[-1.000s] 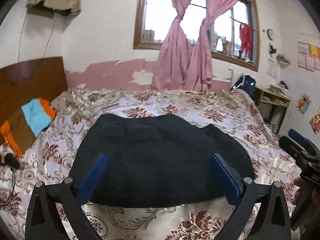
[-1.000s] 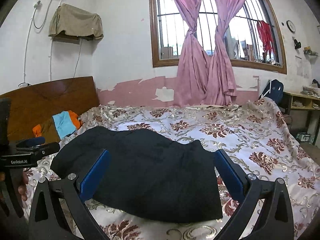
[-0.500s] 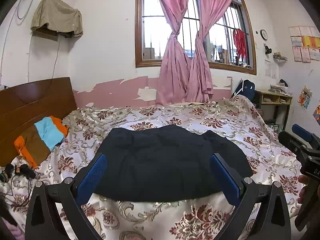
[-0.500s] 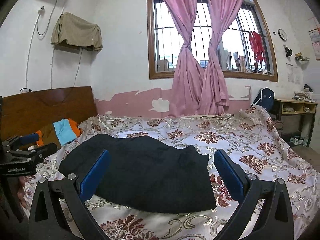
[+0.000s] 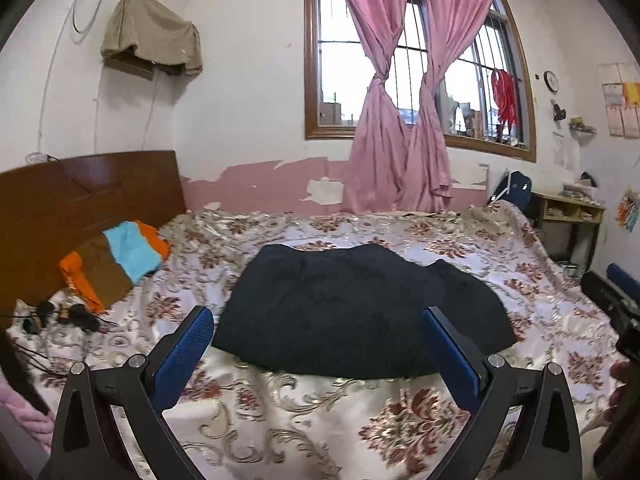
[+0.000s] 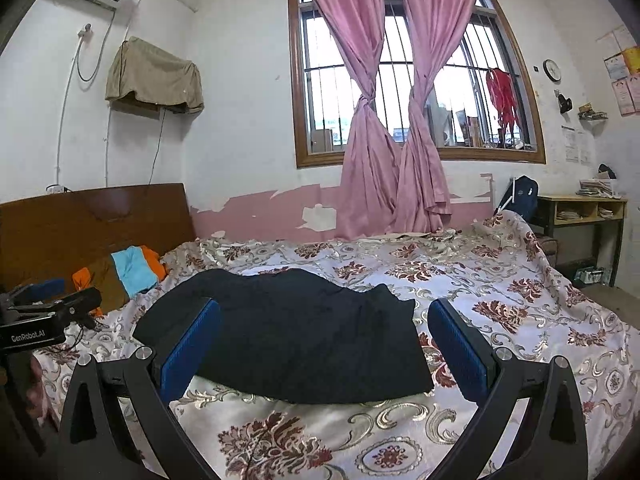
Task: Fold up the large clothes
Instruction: 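Lower the folded trousers onto the bed and open both tools, then pull both open tools back from the folded trousers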
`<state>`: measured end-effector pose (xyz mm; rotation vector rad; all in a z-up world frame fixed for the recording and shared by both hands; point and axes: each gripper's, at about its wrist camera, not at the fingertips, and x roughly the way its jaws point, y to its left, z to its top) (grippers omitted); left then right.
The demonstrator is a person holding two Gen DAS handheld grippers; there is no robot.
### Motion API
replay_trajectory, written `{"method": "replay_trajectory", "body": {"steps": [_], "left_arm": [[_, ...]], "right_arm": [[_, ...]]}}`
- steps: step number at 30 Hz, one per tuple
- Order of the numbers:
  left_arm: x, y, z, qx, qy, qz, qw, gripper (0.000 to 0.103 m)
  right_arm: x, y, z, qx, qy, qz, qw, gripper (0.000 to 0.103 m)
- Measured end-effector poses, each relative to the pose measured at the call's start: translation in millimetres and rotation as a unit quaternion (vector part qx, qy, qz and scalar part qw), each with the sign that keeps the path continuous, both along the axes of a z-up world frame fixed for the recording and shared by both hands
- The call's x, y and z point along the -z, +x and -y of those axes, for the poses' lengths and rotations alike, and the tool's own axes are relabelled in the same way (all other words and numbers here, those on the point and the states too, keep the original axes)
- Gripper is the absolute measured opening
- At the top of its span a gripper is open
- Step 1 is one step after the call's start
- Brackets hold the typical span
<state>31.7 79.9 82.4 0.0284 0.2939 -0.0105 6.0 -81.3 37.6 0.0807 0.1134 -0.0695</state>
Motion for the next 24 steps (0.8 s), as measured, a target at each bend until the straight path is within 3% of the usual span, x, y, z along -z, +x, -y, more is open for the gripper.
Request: {"method": "replay_trajectory", "body": {"steps": [12, 24], "left_arm": [[21, -19, -5, 0.001, 0.01, -0.001, 0.9999, 0.103], [67, -9, -13, -0.014, -0.011, -0.062, 0.9979, 0.103]], "right_arm": [[23, -21, -2, -0.002, 0.015, -0.016, 1.0, 0.102], [60, -14, 10, 0.015, 0.015, -0.058, 0.998, 0.102]]}}
